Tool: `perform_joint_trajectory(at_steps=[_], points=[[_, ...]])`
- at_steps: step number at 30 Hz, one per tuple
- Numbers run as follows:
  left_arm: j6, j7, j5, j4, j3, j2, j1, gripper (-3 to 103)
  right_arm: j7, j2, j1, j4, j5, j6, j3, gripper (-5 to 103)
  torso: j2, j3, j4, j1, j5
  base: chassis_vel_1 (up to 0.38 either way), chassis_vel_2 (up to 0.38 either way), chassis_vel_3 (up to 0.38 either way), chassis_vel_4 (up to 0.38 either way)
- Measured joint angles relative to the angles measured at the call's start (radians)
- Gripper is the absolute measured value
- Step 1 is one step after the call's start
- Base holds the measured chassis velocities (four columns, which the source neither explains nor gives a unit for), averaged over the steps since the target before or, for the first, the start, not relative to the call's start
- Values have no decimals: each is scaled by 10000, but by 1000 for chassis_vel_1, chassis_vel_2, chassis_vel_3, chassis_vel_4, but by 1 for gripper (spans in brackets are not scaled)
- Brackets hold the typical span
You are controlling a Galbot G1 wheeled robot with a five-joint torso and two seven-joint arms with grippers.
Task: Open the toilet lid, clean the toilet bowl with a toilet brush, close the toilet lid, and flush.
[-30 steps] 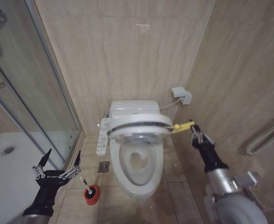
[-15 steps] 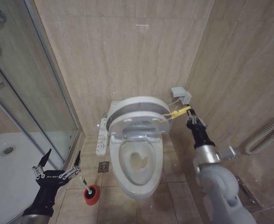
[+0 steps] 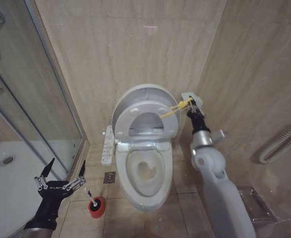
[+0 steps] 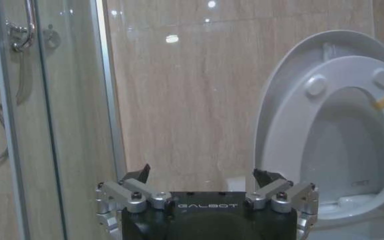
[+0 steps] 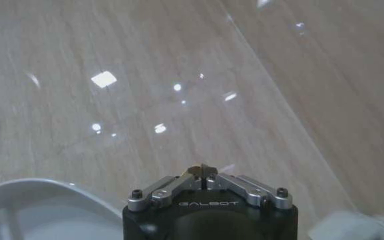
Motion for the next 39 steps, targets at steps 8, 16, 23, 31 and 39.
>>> perform_joint_trajectory(at_steps=[8, 16, 23, 31, 39], points=[[0, 0, 0, 0, 0, 1, 0, 100, 84, 202, 2187, -2214, -652, 546, -935, 0, 0, 0, -2, 0, -1, 0, 0, 0, 0], [0, 0, 0, 0, 0, 1, 0, 100, 48, 529, 3784, -4689, -1653, 1408, -1380, 0, -1, 1, 3, 0, 1, 0, 0, 0, 0], [0, 0, 0, 0, 0, 1, 0, 100, 133, 564, 5082, -6199, -2396, 1971, -1691, 0, -1, 3, 6, 2, 1, 0, 0, 0, 0], [1, 0, 0, 1, 0, 0, 1, 100, 505, 609, 5778, -7128, -3325, 2334, -2051, 0, -2, 1, 0, 1, 1, 0, 0, 0, 0], [0, 0, 0, 1, 0, 1, 0, 100, 750, 313, 5582, -6518, -3083, 1833, -2379, 0, -1, 0, 0, 1, 1, 0, 0, 0, 0]])
